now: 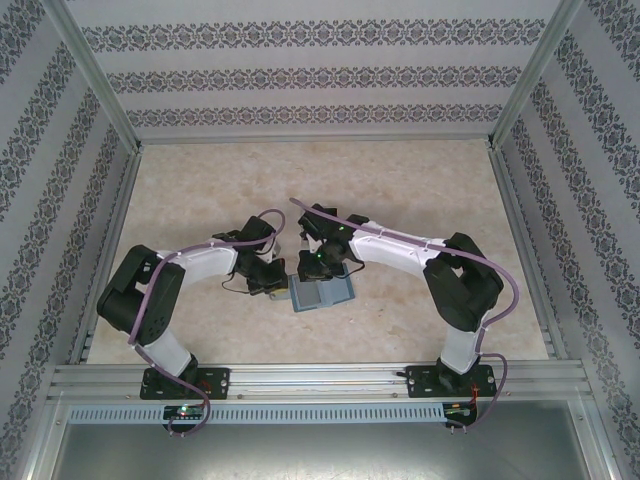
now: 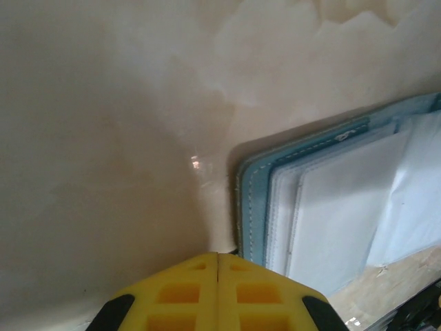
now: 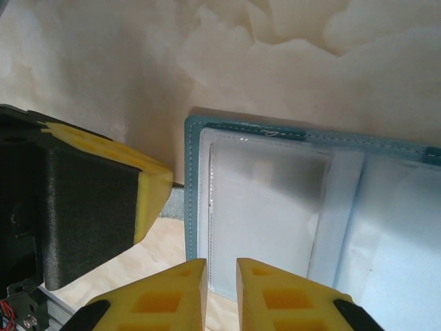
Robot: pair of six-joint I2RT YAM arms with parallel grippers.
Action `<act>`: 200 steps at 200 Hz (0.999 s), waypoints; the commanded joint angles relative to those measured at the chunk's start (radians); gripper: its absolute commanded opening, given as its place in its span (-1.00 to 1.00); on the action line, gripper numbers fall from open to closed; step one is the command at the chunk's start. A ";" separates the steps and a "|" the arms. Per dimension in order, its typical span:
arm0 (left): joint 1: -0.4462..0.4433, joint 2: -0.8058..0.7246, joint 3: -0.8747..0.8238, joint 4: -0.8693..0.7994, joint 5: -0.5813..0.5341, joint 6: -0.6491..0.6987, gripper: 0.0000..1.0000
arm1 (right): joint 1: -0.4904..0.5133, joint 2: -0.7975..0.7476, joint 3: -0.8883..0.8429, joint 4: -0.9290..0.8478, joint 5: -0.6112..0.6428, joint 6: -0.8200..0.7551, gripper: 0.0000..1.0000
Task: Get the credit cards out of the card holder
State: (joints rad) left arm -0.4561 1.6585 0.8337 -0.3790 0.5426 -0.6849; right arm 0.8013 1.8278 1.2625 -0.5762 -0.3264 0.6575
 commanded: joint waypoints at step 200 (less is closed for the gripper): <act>0.011 -0.011 -0.035 0.000 -0.001 0.012 -0.96 | 0.053 0.097 0.040 0.005 -0.048 0.019 -0.60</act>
State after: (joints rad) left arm -0.4561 1.6600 0.8223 -0.3687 0.5495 -0.6853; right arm 0.8425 1.9015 1.2778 -0.5423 -0.3725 0.6754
